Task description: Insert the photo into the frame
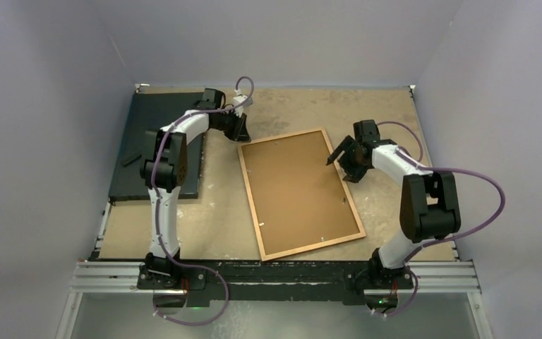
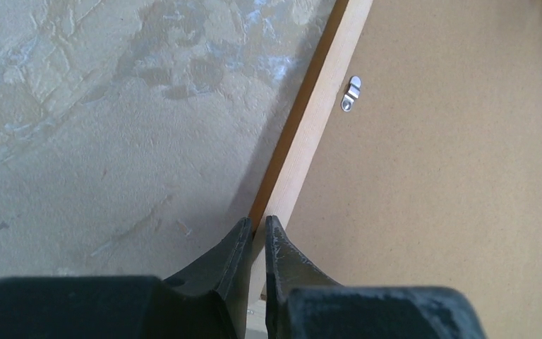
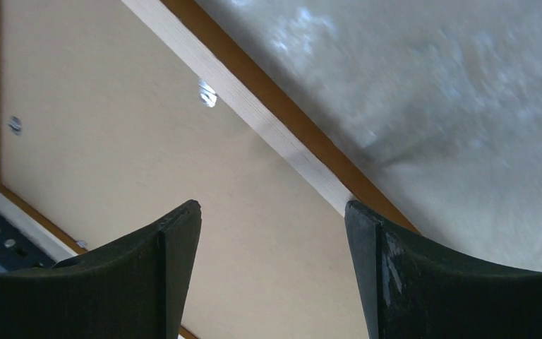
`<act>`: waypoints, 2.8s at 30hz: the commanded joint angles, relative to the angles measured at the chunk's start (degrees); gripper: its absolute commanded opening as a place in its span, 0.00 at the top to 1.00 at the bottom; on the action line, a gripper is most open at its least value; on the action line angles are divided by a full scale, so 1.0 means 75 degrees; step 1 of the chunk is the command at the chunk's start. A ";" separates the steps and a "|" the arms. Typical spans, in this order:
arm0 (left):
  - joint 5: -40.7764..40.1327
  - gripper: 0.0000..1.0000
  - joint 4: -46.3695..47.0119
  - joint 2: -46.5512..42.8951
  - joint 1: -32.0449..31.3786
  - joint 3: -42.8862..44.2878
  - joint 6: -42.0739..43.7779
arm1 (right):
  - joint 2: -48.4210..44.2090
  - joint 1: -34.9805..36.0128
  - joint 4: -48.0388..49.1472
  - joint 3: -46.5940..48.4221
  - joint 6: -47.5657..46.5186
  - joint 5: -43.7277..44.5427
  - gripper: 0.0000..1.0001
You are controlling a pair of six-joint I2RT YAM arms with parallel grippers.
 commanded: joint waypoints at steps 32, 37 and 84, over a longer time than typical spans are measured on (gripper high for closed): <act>-0.0230 0.86 -0.1009 -0.0166 0.0203 0.0241 0.0100 | -0.3636 -0.0191 -0.4834 -0.2633 -0.0549 -0.0814 0.01; -0.0279 0.86 -0.0898 -0.0007 0.0183 0.0265 0.0021 | -0.3974 -0.0190 -0.3835 -0.3242 -0.0090 -0.0966 0.01; -0.0100 0.80 -0.2324 -0.2442 0.0436 -0.1818 -0.0015 | -0.0606 -0.0151 0.1085 0.1582 -0.0870 0.1137 0.01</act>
